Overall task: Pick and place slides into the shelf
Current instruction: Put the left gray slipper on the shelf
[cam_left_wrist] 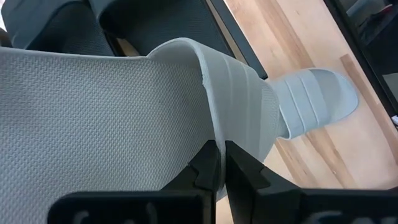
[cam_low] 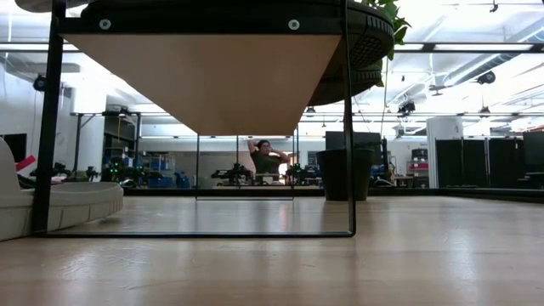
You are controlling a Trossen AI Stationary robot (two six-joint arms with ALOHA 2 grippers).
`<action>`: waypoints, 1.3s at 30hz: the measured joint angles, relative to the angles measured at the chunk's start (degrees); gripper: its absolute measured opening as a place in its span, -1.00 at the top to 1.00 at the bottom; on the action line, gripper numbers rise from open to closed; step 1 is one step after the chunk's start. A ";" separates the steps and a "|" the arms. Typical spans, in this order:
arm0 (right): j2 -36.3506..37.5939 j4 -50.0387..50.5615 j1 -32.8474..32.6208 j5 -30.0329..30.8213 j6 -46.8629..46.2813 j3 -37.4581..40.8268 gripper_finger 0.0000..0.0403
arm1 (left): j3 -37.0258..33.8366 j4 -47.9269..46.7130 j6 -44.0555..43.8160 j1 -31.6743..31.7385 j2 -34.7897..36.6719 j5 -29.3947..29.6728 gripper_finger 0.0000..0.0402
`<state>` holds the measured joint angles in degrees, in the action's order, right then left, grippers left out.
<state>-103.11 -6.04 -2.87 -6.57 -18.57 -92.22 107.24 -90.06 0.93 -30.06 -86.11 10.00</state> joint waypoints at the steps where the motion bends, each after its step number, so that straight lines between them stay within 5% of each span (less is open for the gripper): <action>1: 0.00 0.27 0.00 0.00 -0.41 0.02 -0.42 | -0.02 0.02 0.00 0.00 0.00 0.00 1.00; 17: 0.00 1.03 0.04 1.16 -0.96 0.06 -0.09 | 0.13 0.04 -0.04 0.07 0.13 1.09 1.00; 28: 0.00 1.17 -0.17 4.07 0.22 0.06 0.71 | 0.20 0.50 -0.33 0.07 0.68 1.31 1.00; 39: -0.57 0.38 -0.15 3.90 2.60 -0.02 0.75 | 0.20 0.10 -1.00 0.02 1.50 0.84 1.00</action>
<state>-103.68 -5.67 -3.03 -2.67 -15.97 -92.24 107.44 -89.95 -0.07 -30.04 -84.60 10.84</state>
